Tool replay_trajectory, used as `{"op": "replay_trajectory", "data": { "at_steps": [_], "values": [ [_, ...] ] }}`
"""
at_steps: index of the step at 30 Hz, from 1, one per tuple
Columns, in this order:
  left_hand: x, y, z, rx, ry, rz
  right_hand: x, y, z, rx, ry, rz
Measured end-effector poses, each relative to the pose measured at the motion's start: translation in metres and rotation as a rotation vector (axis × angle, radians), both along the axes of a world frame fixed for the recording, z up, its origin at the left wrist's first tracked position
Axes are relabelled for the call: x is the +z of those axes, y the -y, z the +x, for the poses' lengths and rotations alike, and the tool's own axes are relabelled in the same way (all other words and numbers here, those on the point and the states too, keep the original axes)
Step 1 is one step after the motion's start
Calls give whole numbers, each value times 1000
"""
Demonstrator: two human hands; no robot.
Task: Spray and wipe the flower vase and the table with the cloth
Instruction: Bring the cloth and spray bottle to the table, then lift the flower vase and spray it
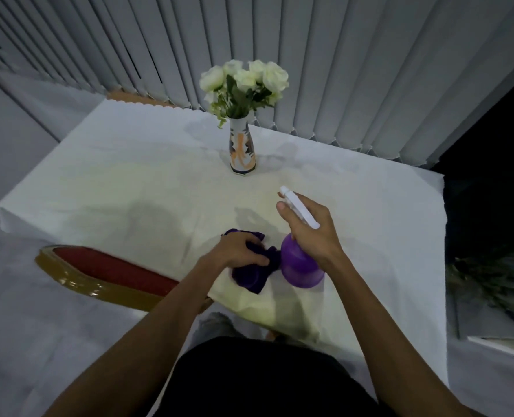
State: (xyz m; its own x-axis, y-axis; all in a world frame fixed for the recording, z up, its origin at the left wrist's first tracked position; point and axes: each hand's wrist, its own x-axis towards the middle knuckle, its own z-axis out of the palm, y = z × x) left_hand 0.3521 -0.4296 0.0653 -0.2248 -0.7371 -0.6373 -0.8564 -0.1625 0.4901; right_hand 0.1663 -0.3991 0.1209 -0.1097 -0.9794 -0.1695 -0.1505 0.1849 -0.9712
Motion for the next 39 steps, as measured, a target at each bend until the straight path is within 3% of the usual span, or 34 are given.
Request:
{"op": "replay_trajectory", "data": {
  "at_steps": [10, 13, 18, 25, 30, 39],
  "values": [
    [71, 120, 24, 449, -192, -468, 10, 62, 9, -43, -83, -85],
    [71, 157, 22, 516, -238, -511, 11, 74, 16, -75, -103, -116],
    [63, 205, 17, 530, -261, -466, 15, 92, 22, -91, -144, -103],
    [59, 244, 21, 490, -447, -429, 17, 110, 18, 3, -216, -40],
    [60, 248, 16, 456, -433, -446, 23, 120, 13, -14, -212, -26],
    [135, 247, 24, 300, -566, -467, 57, 134, -1, 7, -185, -24]
  ]
}}
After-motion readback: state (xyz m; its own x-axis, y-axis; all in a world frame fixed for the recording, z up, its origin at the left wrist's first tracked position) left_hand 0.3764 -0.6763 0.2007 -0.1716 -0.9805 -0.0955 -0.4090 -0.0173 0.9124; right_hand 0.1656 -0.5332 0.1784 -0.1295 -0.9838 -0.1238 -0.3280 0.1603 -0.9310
